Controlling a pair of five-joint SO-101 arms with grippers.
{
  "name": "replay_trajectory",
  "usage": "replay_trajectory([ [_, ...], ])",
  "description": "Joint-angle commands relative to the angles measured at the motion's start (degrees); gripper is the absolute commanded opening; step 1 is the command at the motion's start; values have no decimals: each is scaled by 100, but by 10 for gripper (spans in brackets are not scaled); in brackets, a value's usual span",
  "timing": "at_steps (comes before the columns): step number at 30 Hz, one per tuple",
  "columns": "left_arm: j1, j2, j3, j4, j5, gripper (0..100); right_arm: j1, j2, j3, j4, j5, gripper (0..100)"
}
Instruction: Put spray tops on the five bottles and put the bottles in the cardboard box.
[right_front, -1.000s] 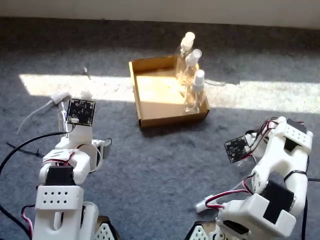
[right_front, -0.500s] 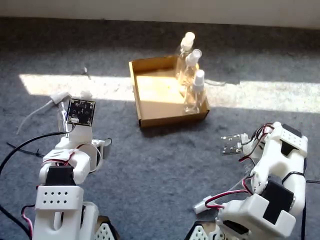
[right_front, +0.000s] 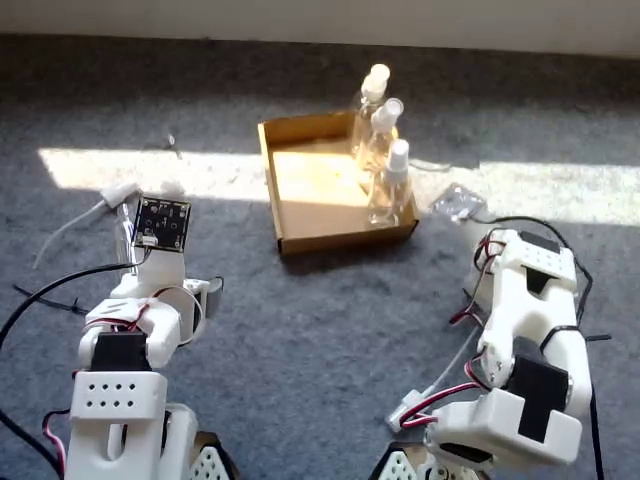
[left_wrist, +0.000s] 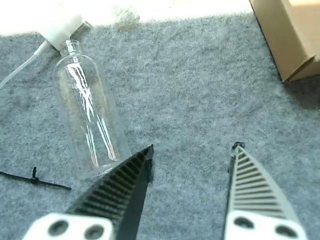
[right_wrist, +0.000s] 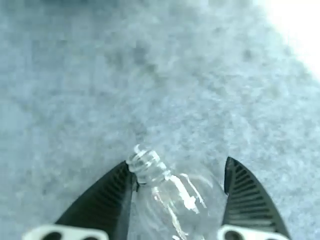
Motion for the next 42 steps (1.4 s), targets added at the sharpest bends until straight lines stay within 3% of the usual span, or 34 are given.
replay_trajectory([
  [1,84,-57,-31,-79,-35,235,-13,-22,-549,57,-1565,191],
  [6,101,-57,22,-88,-35,235,330,514,-927,725,-2752,191],
  [15,84,-57,13,-88,-35,235,708,2492,-3820,2466,-3130,197],
  [22,101,-57,22,-97,-35,235,470,2747,-5323,4013,-1626,361],
  [27,84,-57,22,-97,-35,235,347,2774,-5640,4391,-1134,361],
  [33,92,-57,22,-97,-35,235,470,2835,-5613,4418,554,361],
  [42,84,-57,22,-97,-35,235,716,3538,-5657,4479,624,361],
])
